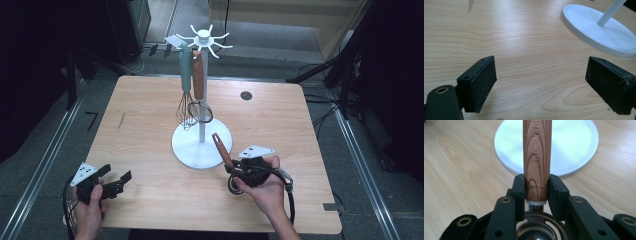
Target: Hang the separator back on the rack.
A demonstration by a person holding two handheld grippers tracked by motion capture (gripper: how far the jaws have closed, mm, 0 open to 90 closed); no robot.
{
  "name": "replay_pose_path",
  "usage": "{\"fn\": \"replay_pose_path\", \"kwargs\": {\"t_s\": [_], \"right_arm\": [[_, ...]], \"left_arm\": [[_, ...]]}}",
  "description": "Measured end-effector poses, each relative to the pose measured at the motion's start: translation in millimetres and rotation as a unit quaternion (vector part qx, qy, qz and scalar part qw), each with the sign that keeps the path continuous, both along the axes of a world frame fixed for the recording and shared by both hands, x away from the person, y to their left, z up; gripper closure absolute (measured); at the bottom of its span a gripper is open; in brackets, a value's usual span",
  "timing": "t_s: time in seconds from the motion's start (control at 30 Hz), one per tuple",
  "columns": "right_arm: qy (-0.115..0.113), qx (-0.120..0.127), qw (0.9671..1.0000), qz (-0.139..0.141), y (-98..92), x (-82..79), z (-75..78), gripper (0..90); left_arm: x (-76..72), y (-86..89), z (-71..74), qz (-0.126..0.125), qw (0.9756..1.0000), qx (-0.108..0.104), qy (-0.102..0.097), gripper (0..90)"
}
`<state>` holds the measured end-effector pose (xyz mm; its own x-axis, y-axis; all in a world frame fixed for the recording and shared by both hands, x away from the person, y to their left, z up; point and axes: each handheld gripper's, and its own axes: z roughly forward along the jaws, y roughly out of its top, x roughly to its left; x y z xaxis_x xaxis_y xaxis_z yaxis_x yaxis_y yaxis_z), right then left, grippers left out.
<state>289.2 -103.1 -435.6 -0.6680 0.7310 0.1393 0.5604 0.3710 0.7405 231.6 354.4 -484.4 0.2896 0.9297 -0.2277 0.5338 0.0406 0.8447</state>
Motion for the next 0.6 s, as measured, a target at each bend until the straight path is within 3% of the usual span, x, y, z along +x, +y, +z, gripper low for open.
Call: {"fn": "replay_pose_path", "kwargs": {"t_s": [0.13, 0.3, 0.43, 0.6], "right_arm": [[-0.025, 0.028, 0.9993, -0.007, -2.7, -0.4, 3.0, 71.4], [-0.055, 0.065, 0.9963, -0.013, -4.8, -5.2, 9.3, 71.3], [-0.086, 0.073, 0.9935, -0.015, -2.3, -9.1, 17.1, 71.3], [-0.105, 0.091, 0.9899, -0.027, -4.3, -10.3, 20.1, 71.3]], "left_arm": [[0.0, 2.8, 0.9, 0.002, 0.9999, -0.01, -0.003, 9.9], [-2.8, 2.7, 3.5, 0.01, 0.9999, 0.004, -0.013, 7.4], [-4.1, 4.7, 6.2, 0.024, 0.9989, 0.029, -0.028, 2.6], [-1.4, 7.4, 4.6, 0.032, 0.9989, 0.025, -0.023, 1.2]]}}
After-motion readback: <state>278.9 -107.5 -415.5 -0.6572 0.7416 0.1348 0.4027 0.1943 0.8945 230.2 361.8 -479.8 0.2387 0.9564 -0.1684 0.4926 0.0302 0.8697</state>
